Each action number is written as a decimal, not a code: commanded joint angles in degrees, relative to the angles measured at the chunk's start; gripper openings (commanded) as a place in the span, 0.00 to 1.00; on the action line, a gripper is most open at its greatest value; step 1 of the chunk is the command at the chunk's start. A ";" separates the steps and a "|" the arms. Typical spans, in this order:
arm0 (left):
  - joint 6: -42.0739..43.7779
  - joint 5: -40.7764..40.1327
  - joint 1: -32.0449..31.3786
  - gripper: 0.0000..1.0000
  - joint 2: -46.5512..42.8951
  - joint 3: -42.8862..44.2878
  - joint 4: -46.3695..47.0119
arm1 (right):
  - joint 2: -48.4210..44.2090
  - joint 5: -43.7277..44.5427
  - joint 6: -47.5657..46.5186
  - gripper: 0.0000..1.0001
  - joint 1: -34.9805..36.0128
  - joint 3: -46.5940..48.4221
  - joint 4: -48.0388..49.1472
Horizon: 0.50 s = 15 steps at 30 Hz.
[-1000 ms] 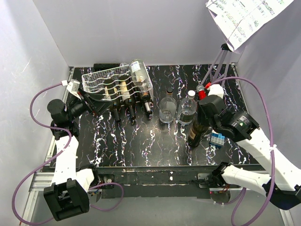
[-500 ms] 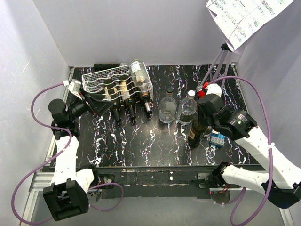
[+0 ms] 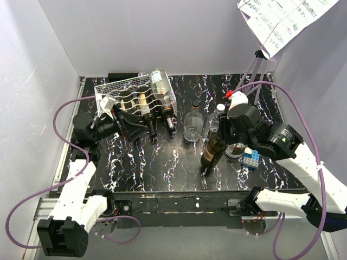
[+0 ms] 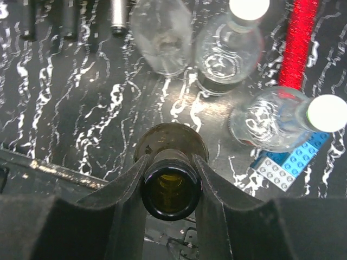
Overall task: Put the wine bottle on the wine rack
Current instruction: Pick up the wine bottle from the center of the board.
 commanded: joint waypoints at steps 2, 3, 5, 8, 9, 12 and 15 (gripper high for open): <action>-0.18 -3.81 -3.37 0.98 -3.12 1.26 -3.39 | 1.64 0.19 1.97 0.01 6.55 6.64 3.75; -0.80 -4.51 -4.16 0.98 -3.73 0.91 -3.39 | 2.17 0.28 2.14 0.01 7.52 7.17 3.84; -1.50 -5.83 -5.66 0.98 -5.14 0.03 -3.04 | 2.96 0.37 2.67 0.01 9.45 8.14 3.84; -3.43 -7.41 -7.33 0.98 -7.51 -2.51 -0.77 | 3.75 -1.65 3.37 0.01 11.56 9.45 4.45; -4.22 -7.68 -8.03 0.98 -7.95 -3.65 1.25 | 4.02 -2.44 3.64 0.01 12.35 9.89 4.71; -7.04 -7.07 -11.10 0.98 -7.44 -6.91 7.75 | 4.89 -5.34 3.90 0.01 14.03 11.30 5.33; -6.34 -7.85 -16.71 0.98 -6.29 -9.37 10.22 | 5.16 -8.76 4.43 0.01 15.08 12.27 6.21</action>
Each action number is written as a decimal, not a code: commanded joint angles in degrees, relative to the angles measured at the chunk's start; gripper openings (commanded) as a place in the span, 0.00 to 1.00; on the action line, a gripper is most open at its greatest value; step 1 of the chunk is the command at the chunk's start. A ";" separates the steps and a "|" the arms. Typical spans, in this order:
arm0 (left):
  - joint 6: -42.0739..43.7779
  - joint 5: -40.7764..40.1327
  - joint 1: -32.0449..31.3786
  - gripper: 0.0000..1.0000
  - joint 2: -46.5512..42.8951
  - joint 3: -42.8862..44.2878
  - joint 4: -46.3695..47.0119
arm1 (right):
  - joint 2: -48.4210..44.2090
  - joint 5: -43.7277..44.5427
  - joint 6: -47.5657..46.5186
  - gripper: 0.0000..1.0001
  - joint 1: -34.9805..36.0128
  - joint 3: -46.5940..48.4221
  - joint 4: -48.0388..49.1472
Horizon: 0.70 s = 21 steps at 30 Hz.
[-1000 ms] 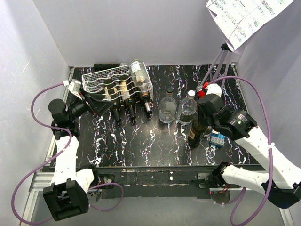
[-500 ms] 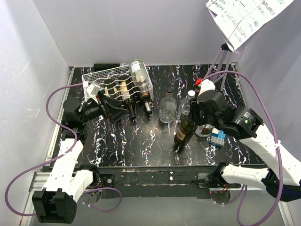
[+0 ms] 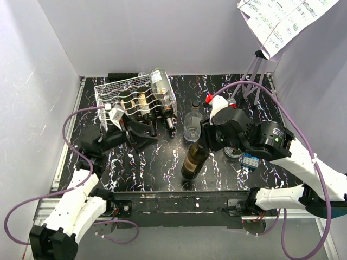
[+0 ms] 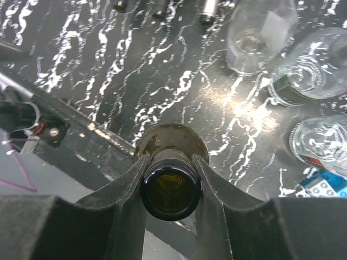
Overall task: Put the wine bottle on the wine rack
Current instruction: Pick up the wine bottle from the center of the board.
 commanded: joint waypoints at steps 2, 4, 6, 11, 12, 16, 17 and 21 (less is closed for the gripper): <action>-0.72 -2.98 -9.44 0.98 1.36 -5.55 9.91 | -0.76 -7.49 2.16 0.01 1.75 4.90 7.39; -0.20 -3.25 -14.01 0.98 1.80 -8.10 14.47 | -0.50 -9.25 2.42 0.01 1.84 5.61 7.57; 1.82 -5.17 -19.28 0.98 2.06 -10.30 17.39 | -0.24 -10.31 2.34 0.01 1.93 6.48 7.48; 5.96 -9.32 -27.55 0.98 4.52 -11.37 20.03 | -0.23 -12.51 2.60 0.01 2.11 7.81 7.22; 5.79 -9.06 -28.26 0.98 5.57 -11.02 20.38 | -0.32 -13.38 2.60 0.01 2.11 7.72 7.57; 4.73 -5.19 -31.95 0.98 11.02 -9.61 23.19 | -0.85 -15.23 2.51 0.01 2.11 7.63 8.98; 4.56 -4.84 -33.35 0.98 12.16 -9.61 24.68 | -0.85 -15.50 2.60 0.01 2.11 7.72 9.06; 5.08 -5.80 -38.10 0.98 17.34 -9.00 27.41 | -0.41 -16.29 2.25 0.01 2.11 8.86 8.72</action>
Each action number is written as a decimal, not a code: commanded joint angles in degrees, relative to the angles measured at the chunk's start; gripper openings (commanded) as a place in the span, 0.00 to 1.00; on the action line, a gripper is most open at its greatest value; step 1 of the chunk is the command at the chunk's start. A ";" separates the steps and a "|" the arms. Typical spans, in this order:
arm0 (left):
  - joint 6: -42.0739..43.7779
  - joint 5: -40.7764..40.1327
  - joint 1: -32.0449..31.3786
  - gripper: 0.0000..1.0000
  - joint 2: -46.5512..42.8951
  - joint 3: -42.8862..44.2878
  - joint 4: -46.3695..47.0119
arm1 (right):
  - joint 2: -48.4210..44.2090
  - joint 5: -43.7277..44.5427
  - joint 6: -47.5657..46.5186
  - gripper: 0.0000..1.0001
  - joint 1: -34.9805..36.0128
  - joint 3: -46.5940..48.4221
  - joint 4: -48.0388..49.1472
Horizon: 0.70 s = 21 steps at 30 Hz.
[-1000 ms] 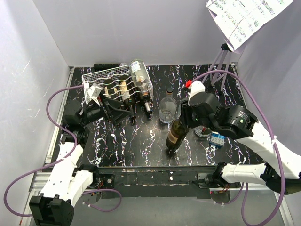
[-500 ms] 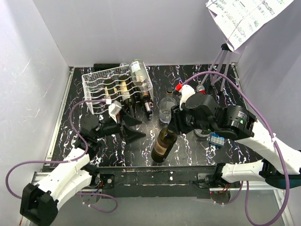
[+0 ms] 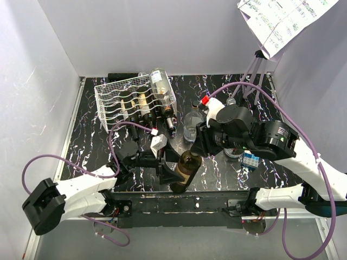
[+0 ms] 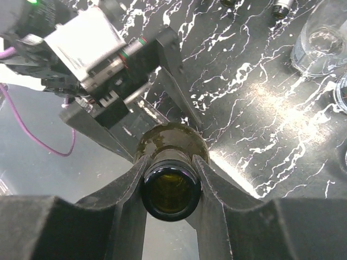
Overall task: Put the wine bottle on the wine rack
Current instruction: Pick up the wine bottle from the center of the board.
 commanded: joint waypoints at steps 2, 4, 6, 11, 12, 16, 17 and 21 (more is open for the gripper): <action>0.73 -0.05 -5.00 0.98 5.71 2.48 6.43 | -1.31 -3.48 1.53 0.01 0.31 5.32 8.23; 0.29 -0.05 -6.14 0.98 7.56 2.48 8.37 | -1.39 -3.57 1.53 0.01 0.31 5.58 8.41; 0.03 -1.02 -6.67 0.98 8.35 2.31 9.34 | -1.66 -3.48 1.52 0.01 0.31 5.50 8.67; -0.06 -4.18 -7.03 0.93 6.17 0.29 11.28 | -3.15 -2.96 1.61 0.01 0.31 4.18 9.28; 0.20 -4.62 -7.11 0.91 5.38 0.11 10.93 | -3.50 -2.96 1.79 0.01 0.31 3.75 9.46; 1.17 -5.50 -7.47 0.84 3.79 -0.33 9.52 | -4.56 -2.17 2.14 0.01 0.31 3.13 10.52; 1.26 -5.59 -7.55 0.85 3.79 -0.50 9.26 | -4.73 -2.08 2.23 0.01 0.23 3.04 10.69; 1.43 -5.86 -7.73 0.94 4.05 -1.91 9.43 | -5.35 -1.81 2.49 0.01 0.23 3.39 11.66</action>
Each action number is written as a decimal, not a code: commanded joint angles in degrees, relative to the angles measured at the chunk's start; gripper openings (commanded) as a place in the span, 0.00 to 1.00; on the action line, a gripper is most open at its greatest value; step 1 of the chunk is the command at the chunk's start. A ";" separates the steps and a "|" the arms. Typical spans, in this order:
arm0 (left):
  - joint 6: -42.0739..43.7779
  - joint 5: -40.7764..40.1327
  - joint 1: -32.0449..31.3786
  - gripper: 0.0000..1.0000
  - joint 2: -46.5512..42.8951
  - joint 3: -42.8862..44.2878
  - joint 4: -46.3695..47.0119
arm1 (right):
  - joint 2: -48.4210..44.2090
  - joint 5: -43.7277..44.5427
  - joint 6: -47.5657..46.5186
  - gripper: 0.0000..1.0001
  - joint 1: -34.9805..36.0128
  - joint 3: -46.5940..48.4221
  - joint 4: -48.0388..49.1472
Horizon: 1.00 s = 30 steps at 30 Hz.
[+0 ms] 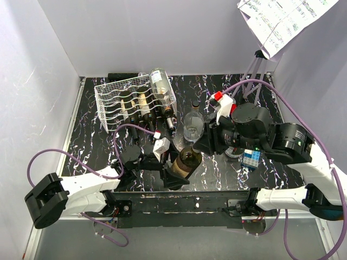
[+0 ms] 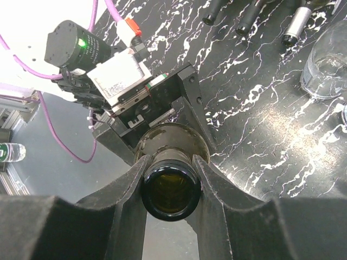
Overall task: Put the wine bottle on the wine rack
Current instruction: Pick up the wine bottle from the center of the board.
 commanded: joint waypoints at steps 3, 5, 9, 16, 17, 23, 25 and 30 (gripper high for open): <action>1.00 -1.98 -0.52 0.96 -1.13 -3.36 0.98 | -2.73 -0.15 2.16 0.01 0.29 2.23 9.23; 0.82 -2.16 -0.61 0.91 -1.66 -3.98 1.24 | -2.99 -0.24 2.25 0.01 0.29 2.32 9.41; 0.73 -2.87 -0.61 0.73 -3.24 -4.07 0.54 | -3.43 -0.33 2.51 0.01 0.21 1.88 9.50; 3.10 -4.62 -0.61 0.00 -5.96 -2.66 -4.90 | -4.75 0.11 3.22 0.01 0.21 0.04 9.94; 3.89 -5.15 -0.61 0.00 -7.10 -2.22 -6.74 | -4.92 -0.06 3.39 0.01 0.29 -0.31 9.85; 12.23 -8.93 -0.61 0.00 -12.55 4.71 -24.74 | -7.73 -0.41 3.13 0.21 0.29 -3.91 11.08; 14.52 -10.50 -0.61 0.00 -13.87 7.00 -29.76 | -8.70 0.02 2.78 0.38 0.21 -4.62 11.35; 17.87 -13.67 -0.60 0.00 -16.86 9.64 -35.93 | -8.71 2.92 1.46 0.69 0.21 -3.48 9.50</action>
